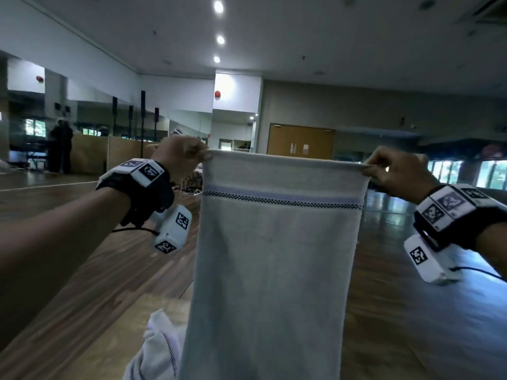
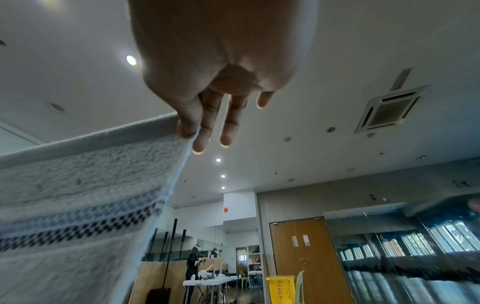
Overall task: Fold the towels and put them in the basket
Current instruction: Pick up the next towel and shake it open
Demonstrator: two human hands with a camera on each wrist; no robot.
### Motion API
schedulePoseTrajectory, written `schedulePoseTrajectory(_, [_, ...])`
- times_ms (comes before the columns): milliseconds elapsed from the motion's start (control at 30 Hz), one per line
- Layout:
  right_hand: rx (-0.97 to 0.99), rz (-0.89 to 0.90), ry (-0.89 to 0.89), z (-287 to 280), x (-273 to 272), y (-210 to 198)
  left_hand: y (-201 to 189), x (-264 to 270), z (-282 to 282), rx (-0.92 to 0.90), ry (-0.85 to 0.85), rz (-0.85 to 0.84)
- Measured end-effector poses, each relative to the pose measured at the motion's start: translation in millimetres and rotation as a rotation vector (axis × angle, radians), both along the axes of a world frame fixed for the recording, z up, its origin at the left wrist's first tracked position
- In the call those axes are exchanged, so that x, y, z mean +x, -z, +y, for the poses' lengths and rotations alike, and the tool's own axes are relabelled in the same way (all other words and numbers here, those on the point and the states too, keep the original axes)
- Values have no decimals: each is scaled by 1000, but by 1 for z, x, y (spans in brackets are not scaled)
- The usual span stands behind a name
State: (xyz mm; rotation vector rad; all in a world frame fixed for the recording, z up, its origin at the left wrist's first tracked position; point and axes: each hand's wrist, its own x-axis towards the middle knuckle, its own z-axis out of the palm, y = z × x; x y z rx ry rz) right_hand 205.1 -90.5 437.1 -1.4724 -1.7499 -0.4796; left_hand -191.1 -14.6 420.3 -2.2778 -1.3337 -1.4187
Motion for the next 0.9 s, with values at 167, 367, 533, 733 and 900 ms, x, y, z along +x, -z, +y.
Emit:
schedulePoseTrajectory(167, [97, -5, 33, -10, 3, -28, -22, 7, -2, 49, -27, -48])
schedulePoseTrajectory(367, [1, -17, 11, -28, 7, -16, -6, 11, -13, 49, 14, -14])
schedulePoseTrajectory(533, [-269, -43, -25, -40, 12, 32, 47, 7, -17, -36, 105, 132])
schedulePoseTrajectory(733, [-387, -22, -85, -37, 18, 68, 91, 9, -8, -149, 155, 191])
schedulePoseTrajectory(900, [-418, 17, -83, -25, 27, 91, 109, 18, 3, -227, 135, 218])
